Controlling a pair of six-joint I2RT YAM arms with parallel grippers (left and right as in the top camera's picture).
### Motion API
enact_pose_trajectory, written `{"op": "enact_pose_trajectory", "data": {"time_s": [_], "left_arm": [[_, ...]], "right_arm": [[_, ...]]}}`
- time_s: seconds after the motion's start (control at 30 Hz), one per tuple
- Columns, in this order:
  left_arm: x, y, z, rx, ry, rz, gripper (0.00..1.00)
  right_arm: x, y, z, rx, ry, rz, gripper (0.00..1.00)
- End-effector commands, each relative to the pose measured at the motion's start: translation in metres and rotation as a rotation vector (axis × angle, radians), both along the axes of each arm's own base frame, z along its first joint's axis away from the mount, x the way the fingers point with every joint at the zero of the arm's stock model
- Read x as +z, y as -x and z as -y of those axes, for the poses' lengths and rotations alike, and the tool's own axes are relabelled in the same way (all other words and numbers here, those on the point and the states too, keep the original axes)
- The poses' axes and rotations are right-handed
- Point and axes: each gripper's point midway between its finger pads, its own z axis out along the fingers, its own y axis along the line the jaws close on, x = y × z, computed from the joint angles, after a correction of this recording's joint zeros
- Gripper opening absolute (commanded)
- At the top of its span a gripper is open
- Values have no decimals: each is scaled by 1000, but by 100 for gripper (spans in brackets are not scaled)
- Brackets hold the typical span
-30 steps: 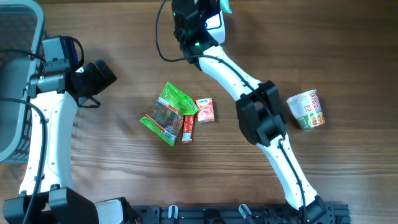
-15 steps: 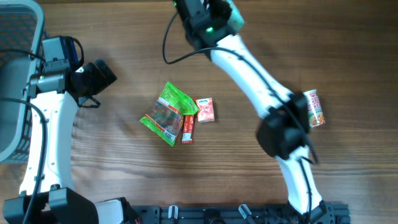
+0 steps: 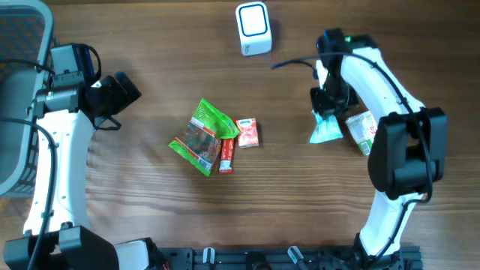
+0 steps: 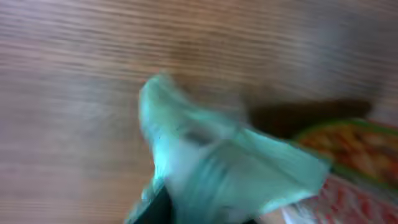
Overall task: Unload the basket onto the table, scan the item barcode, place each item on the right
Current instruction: 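Move the teal pack right and drop it beside the cup noodles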
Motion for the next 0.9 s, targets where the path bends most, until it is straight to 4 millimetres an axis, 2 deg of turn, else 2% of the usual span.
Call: {"op": "enact_pose_trajectory", "data": {"time_s": [0.0, 0.03, 0.07, 0.13, 0.2, 0.23, 0.27, 0.3, 0.33, 0.37, 0.43, 0.5, 0.6, 0.63, 0.67, 0.73, 0.87], "left_arm": [[4, -2, -1, -5, -3, 15, 100], [4, -1, -1, -5, -3, 14, 100], [4, -2, -1, -5, -3, 15, 100], [4, -2, -1, -5, -3, 15, 100], [4, -2, -1, -5, -3, 15, 100], [4, -2, -1, -5, -3, 15, 100], [4, -2, -1, -5, -3, 15, 100], [4, -2, -1, -5, -3, 15, 100], [4, -2, -1, -5, -3, 15, 100], [4, -2, -1, -5, -3, 15, 100], [4, -2, -1, -5, -3, 15, 100], [4, -2, -1, -5, -3, 15, 100], [4, -2, -1, -5, -3, 15, 100], [4, -2, -1, -5, -3, 15, 100], [4, -2, -1, -5, -3, 15, 100], [4, -2, -1, -5, -3, 15, 100], [4, -2, -1, -5, -3, 15, 100]], "right_arm": [[-12, -2, 3, 36, 14, 22, 60], [-7, -9, 4, 37, 25, 51, 62], [9, -19, 7, 14, 48, 92, 72], [26, -22, -5, 19, -6, 109, 71], [32, -12, -29, 32, -119, 79, 66], [31, -6, -38, 34, -154, 55, 61], [27, 2, -49, 39, -199, 26, 49], [13, 15, -60, 46, -236, -15, 25], [6, 19, -62, 54, -235, -21, 19], [-13, 25, -64, 63, -235, -21, 20], [-33, 31, -60, 65, -217, -14, 19], [-47, 31, -33, 16, -66, 12, 22], [-41, 34, 10, -24, 186, 27, 24], [-39, 36, 18, -23, 231, 22, 24], [-38, 36, 17, -29, 226, 19, 24], [-34, 34, -3, -13, 115, 2, 27], [3, 30, -100, 83, -387, -40, 41]]}}
